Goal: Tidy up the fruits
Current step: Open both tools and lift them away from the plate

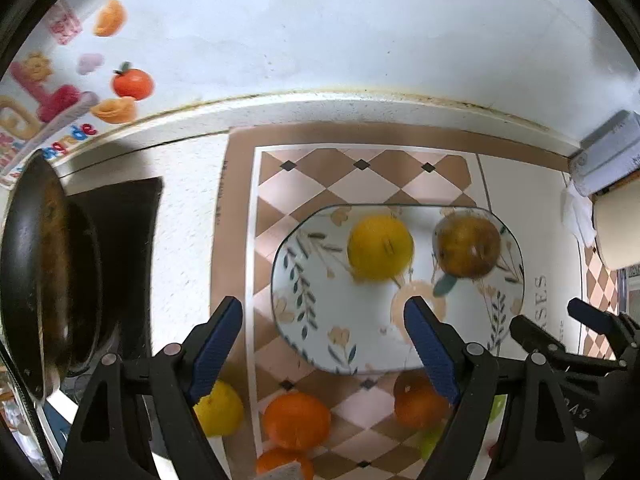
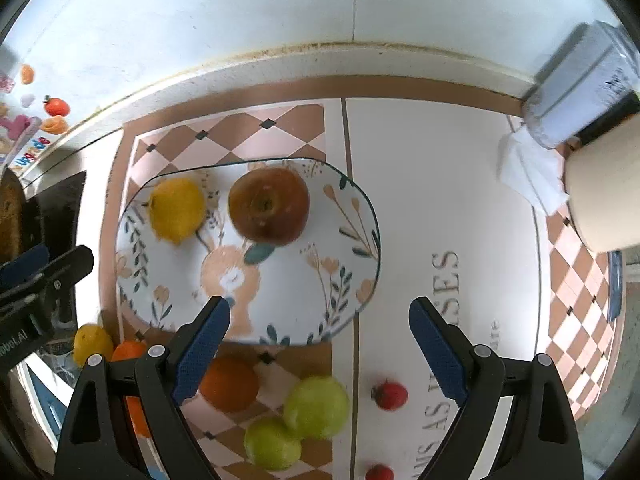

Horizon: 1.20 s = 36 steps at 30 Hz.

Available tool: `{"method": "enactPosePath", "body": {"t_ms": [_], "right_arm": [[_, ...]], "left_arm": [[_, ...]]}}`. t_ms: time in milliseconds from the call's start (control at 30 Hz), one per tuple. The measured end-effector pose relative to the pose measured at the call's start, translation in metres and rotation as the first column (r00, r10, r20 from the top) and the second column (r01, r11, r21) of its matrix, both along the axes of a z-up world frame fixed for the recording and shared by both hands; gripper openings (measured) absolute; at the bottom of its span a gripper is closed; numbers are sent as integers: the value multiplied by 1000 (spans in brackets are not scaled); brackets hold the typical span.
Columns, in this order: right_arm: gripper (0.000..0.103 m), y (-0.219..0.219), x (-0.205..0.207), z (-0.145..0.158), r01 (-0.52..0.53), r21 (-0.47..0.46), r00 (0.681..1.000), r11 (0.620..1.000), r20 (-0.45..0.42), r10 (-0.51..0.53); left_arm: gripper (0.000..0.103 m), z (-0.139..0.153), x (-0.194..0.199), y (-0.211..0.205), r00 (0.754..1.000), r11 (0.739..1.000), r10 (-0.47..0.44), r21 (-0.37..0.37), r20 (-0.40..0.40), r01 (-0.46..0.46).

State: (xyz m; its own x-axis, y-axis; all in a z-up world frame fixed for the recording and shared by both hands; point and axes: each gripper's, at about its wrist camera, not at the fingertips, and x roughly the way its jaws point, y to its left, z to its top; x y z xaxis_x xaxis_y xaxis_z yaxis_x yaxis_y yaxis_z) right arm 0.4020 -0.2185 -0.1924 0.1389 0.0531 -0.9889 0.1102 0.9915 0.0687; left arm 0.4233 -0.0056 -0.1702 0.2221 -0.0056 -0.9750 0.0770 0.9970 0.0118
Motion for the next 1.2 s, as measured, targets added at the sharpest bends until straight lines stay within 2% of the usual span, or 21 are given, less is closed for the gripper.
{"method": "enactPosePath", "body": {"t_ms": [133, 400, 500, 800, 1000, 1200], "right_arm": [[93, 13, -22, 16, -1, -12, 999, 1000, 51, 1], [93, 19, -74, 67, -8, -16, 988, 1000, 157, 10], [93, 20, -94, 87, -11, -2, 981, 1000, 195, 11], [93, 25, -149, 135, -21, -13, 957, 1000, 290, 24], [93, 24, -171, 158, -23, 6, 942, 1000, 335, 19], [93, 25, -178, 166, -32, 46, 939, 998, 344, 14]], "left_arm": [[83, 13, -28, 1, 999, 1000, -4, 16, 44, 3], [82, 46, -82, 2, 990, 1000, -14, 28, 140, 10], [82, 58, -101, 4, 986, 1000, -6, 10, 166, 4], [82, 102, -154, 7, 962, 1000, -17, 0, 273, 18], [82, 121, -179, 12, 951, 1000, -12, -21, 310, 19], [82, 122, -190, 16, 952, 999, 2, -36, 307, 10]]}}
